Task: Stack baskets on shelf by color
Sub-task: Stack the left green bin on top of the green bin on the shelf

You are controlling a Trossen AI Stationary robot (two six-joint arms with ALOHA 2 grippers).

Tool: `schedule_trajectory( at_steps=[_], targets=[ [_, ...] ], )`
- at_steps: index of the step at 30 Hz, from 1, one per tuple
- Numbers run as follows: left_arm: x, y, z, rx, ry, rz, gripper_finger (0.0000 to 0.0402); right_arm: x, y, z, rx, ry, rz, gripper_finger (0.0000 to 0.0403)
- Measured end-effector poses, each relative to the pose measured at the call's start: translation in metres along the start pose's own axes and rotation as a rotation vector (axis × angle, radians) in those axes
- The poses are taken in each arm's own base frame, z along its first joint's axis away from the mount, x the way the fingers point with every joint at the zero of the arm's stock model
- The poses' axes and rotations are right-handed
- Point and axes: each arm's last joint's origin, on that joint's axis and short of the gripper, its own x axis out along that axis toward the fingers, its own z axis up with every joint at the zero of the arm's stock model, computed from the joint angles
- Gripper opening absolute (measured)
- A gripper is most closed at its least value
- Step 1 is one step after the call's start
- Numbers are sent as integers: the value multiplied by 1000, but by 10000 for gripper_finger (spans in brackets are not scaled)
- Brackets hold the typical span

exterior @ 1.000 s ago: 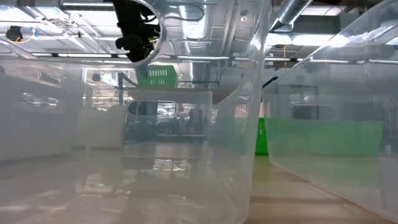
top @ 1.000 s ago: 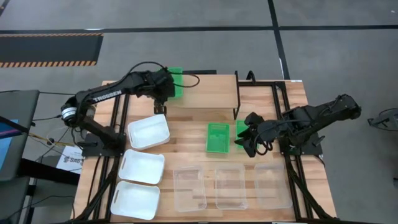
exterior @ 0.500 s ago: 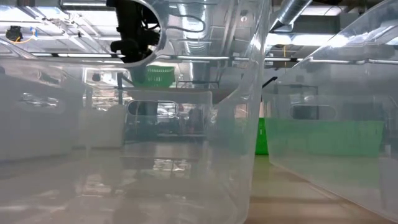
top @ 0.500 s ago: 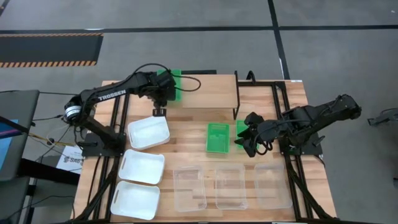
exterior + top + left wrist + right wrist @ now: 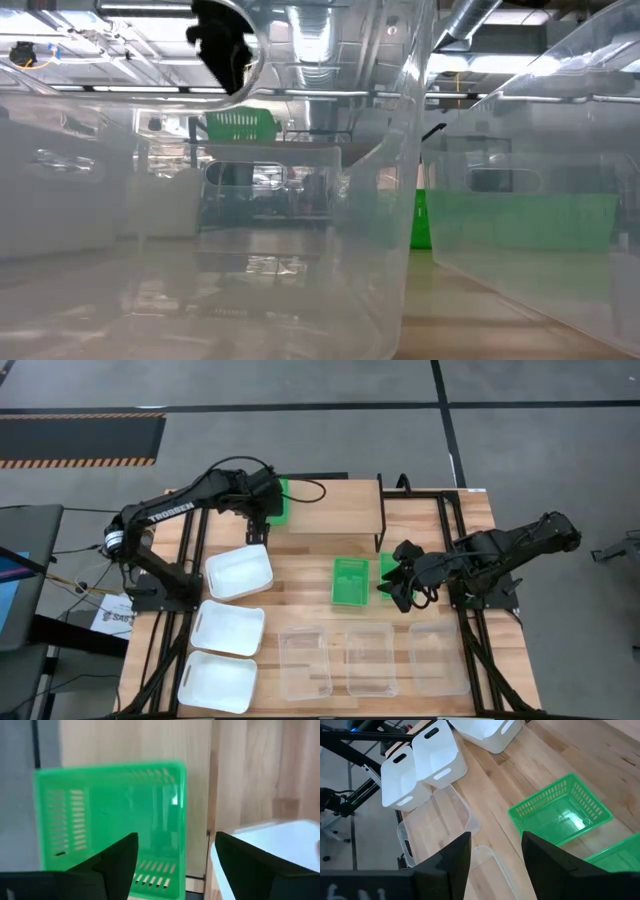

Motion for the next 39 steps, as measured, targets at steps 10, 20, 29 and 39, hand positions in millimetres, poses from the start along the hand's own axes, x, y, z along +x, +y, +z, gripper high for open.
schedule_trajectory(
  at_steps=[10,20,29,39],
  targets=[
    [-66,-55,48,-60,-418,-251,238,-4,8,-11,-9,37,30,201],
    [-45,-146,98,54,-532,-265,238,-8,17,-25,58,83,54,201],
    [25,-192,123,161,-355,-310,238,-6,27,-41,106,136,64,201],
    [87,-211,137,238,-264,-264,238,-10,35,-54,100,153,73,201]
  ],
)
